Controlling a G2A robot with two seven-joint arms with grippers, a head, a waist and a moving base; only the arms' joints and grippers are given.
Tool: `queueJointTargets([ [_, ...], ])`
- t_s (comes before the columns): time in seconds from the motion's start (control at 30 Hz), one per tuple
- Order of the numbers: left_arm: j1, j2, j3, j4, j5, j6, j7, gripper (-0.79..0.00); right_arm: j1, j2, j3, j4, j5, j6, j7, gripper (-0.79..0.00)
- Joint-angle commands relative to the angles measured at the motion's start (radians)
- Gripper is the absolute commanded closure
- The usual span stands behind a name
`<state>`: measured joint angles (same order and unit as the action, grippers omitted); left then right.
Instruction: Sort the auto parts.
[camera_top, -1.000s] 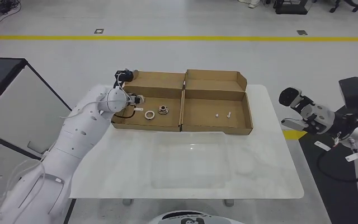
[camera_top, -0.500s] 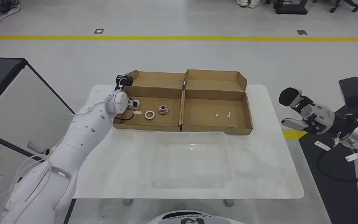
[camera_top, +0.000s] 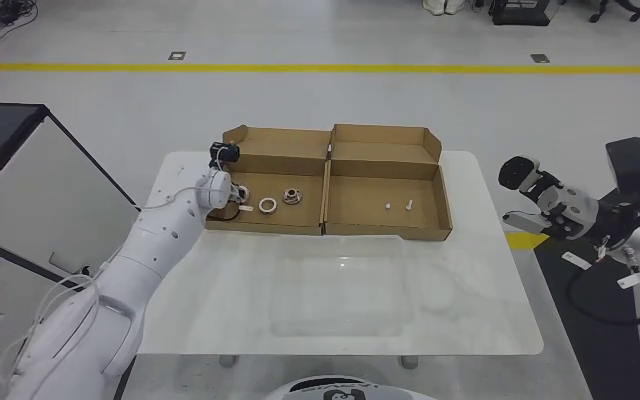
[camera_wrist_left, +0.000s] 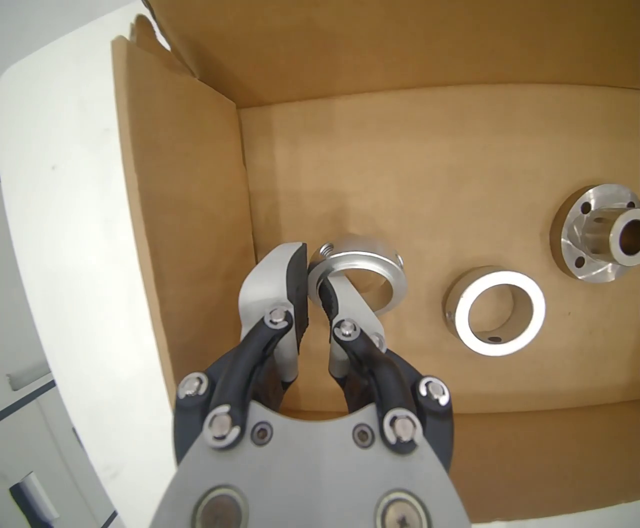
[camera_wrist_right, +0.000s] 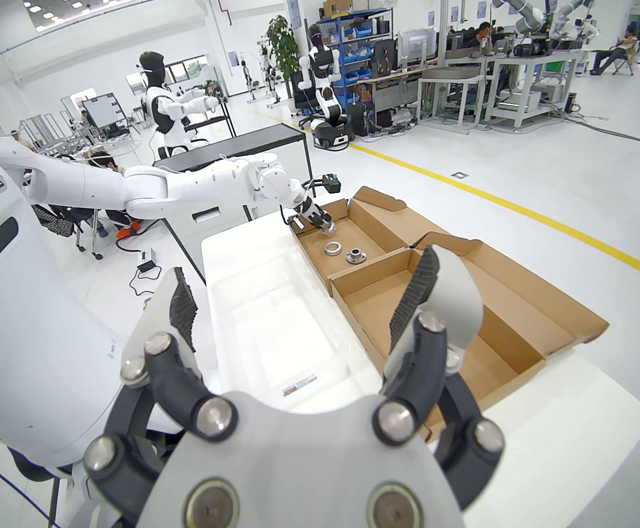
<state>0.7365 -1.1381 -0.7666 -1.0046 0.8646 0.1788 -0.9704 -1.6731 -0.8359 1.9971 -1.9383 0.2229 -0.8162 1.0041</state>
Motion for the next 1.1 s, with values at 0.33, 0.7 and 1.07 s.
queueJointTargets([
  [0.33, 0.013, -0.007, -0.023, 0.010, 0.020, -0.009, 0.003, -0.339, 0.000, 0.000, 0.000, 0.000, 0.000, 0.000, 0.000, -0.785],
  [0.7, 0.037, 0.004, -0.094, -0.103, 0.011, -0.017, -0.003, -0.785, 0.000, 0.000, 0.000, 0.000, 0.000, 0.000, 0.000, -0.785],
  [1.07, 0.192, 0.055, -0.289, -0.474, -0.063, -0.048, 0.009, -0.785, 0.000, 0.000, 0.000, 0.000, 0.000, 0.000, 0.000, -0.785],
])
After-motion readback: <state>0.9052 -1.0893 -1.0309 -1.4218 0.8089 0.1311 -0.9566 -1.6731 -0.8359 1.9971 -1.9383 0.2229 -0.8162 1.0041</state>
